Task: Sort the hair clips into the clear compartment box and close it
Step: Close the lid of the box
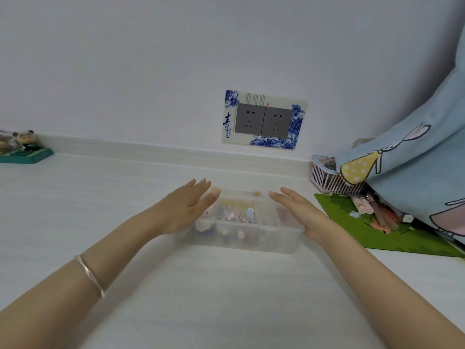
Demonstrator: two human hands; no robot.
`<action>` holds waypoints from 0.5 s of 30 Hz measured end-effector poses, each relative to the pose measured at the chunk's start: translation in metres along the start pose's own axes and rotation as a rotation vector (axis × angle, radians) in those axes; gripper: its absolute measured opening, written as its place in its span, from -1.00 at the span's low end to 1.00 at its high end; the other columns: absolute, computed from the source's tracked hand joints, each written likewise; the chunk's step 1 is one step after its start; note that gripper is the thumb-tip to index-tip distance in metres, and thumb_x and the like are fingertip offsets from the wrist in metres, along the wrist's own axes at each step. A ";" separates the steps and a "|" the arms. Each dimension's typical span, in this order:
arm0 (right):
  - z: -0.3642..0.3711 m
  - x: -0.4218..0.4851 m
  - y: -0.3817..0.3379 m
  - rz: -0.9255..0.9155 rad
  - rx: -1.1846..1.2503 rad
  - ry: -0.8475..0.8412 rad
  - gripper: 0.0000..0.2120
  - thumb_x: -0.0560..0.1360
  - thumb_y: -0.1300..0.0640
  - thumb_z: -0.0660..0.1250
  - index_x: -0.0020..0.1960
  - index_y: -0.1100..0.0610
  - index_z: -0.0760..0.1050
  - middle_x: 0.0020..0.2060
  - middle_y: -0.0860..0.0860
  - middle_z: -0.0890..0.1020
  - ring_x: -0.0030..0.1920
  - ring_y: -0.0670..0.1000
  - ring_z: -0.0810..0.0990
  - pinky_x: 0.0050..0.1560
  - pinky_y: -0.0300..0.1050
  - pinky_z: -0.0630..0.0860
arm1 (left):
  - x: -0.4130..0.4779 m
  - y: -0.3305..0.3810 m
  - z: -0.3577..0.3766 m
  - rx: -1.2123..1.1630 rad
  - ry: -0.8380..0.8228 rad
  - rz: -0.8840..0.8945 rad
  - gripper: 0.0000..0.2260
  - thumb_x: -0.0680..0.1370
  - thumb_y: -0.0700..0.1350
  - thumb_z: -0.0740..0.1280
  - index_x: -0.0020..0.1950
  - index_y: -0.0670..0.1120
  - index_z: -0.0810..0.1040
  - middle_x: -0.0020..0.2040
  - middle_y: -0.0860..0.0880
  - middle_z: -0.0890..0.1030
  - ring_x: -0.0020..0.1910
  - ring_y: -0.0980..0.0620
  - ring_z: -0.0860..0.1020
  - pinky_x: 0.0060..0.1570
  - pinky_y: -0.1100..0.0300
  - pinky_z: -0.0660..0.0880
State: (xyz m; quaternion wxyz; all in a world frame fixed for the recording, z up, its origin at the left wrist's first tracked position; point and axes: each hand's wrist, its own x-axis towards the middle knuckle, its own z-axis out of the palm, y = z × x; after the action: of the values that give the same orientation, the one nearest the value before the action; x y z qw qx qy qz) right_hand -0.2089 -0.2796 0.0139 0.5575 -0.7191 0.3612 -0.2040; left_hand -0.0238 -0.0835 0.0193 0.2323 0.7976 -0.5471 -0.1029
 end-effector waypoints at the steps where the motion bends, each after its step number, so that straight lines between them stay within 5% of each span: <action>1: 0.001 0.000 0.000 -0.002 0.015 0.001 -0.30 0.41 -0.18 0.37 0.47 -0.07 0.19 0.46 -0.01 0.27 0.42 0.01 0.25 0.23 -0.06 0.18 | 0.002 -0.001 0.000 -0.064 0.047 -0.031 -0.36 0.51 0.29 -0.06 0.52 0.02 -0.02 0.56 0.04 -0.03 0.53 0.08 -0.12 0.44 0.18 -0.18; 4: 0.002 -0.001 0.000 -0.035 0.077 0.007 -0.27 0.41 -0.13 0.40 0.48 -0.09 0.15 0.44 0.03 0.30 0.21 -0.07 0.32 0.14 -0.14 0.21 | 0.007 -0.005 0.001 -0.378 0.201 -0.166 -0.31 0.52 0.29 0.05 0.53 -0.01 -0.07 0.56 0.04 -0.10 0.53 0.06 -0.10 0.44 0.12 -0.12; 8: 0.003 -0.002 -0.002 -0.166 0.167 0.066 -0.29 0.45 -0.06 0.38 0.48 -0.04 0.11 0.39 -0.01 0.40 0.17 -0.14 0.39 0.16 -0.20 0.24 | 0.017 -0.008 -0.005 -0.757 0.296 -0.323 -0.31 0.49 0.34 0.07 0.52 0.04 0.04 0.54 0.01 0.12 0.48 -0.06 0.19 0.45 -0.03 0.11; 12: 0.001 -0.005 -0.010 -0.309 0.185 0.113 -0.47 0.50 -0.03 0.31 0.42 0.01 0.26 0.17 -0.23 0.51 0.25 -0.13 0.45 0.29 -0.16 0.29 | 0.016 -0.009 -0.008 -0.864 0.344 -0.282 -0.33 0.47 0.37 0.06 0.51 0.11 0.04 0.52 0.06 0.18 0.45 -0.06 0.26 0.44 -0.07 0.13; 15: -0.003 -0.013 -0.014 -0.401 0.183 0.141 -0.55 0.44 -0.16 0.30 0.25 0.02 0.42 0.18 -0.11 0.56 0.28 -0.09 0.47 0.35 -0.07 0.31 | 0.013 -0.008 -0.008 -0.922 0.384 -0.182 -0.35 0.49 0.36 0.04 0.49 0.07 0.09 0.44 0.05 0.34 0.40 0.00 0.32 0.44 -0.08 0.13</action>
State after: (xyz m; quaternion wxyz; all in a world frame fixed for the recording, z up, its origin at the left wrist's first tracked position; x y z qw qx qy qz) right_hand -0.2153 -0.2704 0.0300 0.5421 -0.7069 0.2291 -0.3924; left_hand -0.0092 -0.0911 0.0233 0.6467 0.6611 -0.3205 -0.2050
